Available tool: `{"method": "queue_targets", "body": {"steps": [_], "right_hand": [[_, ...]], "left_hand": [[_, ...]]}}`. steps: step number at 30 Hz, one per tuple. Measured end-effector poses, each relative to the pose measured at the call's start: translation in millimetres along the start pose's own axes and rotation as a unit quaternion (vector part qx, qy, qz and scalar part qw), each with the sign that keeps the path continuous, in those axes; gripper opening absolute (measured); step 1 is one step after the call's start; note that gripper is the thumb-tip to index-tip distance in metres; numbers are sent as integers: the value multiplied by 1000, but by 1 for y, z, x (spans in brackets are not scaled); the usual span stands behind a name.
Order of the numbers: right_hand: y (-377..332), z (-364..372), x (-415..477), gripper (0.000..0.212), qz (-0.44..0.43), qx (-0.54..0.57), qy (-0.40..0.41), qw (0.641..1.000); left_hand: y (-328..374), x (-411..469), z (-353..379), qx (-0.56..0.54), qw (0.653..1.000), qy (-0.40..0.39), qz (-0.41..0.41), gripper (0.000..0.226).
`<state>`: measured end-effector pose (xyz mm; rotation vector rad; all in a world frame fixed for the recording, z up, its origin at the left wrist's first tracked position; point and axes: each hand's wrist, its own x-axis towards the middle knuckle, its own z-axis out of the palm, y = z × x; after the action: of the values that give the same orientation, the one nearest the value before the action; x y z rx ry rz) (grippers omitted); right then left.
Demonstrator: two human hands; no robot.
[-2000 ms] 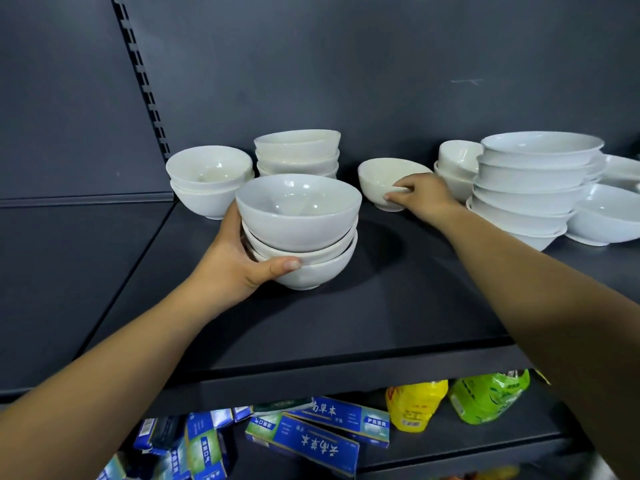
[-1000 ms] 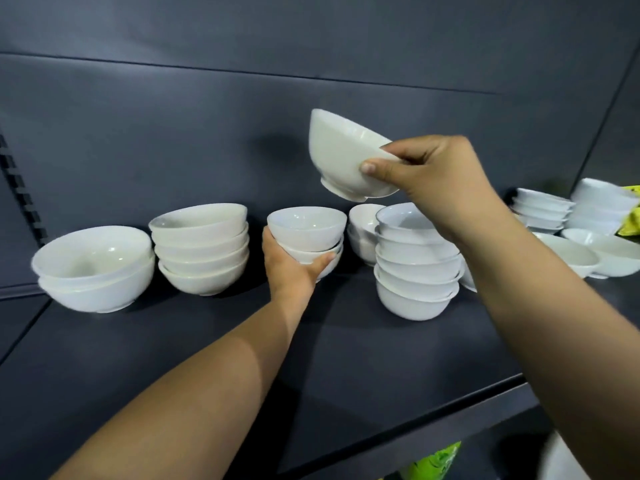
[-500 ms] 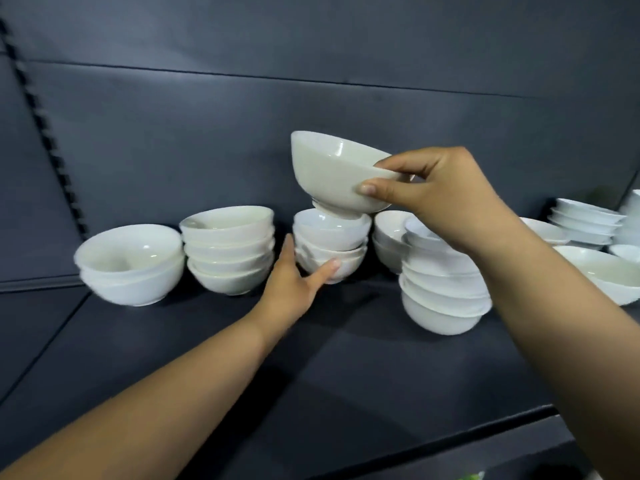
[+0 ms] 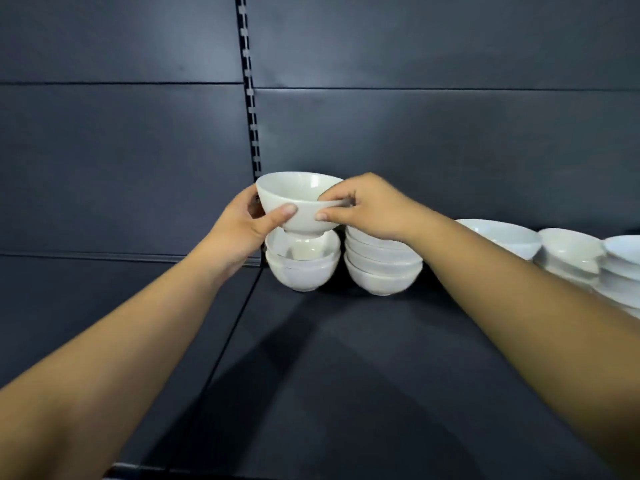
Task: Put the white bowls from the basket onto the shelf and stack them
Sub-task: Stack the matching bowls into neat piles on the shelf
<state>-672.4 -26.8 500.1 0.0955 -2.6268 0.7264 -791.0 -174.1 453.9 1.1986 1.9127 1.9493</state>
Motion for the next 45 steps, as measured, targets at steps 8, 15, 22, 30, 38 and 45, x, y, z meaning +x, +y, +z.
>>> {"method": "queue_targets", "body": {"steps": [8,15,22,30,38,45], "right_hand": [[13,49,33,48,43,-200,-76,976],[21,55,32,43,90,-186,-101,973],[27,60,26,45,96,-124,-86,984],[23,56,26,46,108,-145,-109,978],[11,46,13,25,118,-263,-73,955],[16,16,-79,28,80,-230,130,961]], "left_hand": [[-60,26,-25,22,996,-35,-75,60],[-88,30,-25,16,995,-58,-84,68],[-100,22,-15,34,991,-106,-73,116],[-101,26,-16,22,994,-94,-56,106],[-87,13,-16,115,989,-81,-38,84],[-32,-48,34,181,974,106,84,42]]}}
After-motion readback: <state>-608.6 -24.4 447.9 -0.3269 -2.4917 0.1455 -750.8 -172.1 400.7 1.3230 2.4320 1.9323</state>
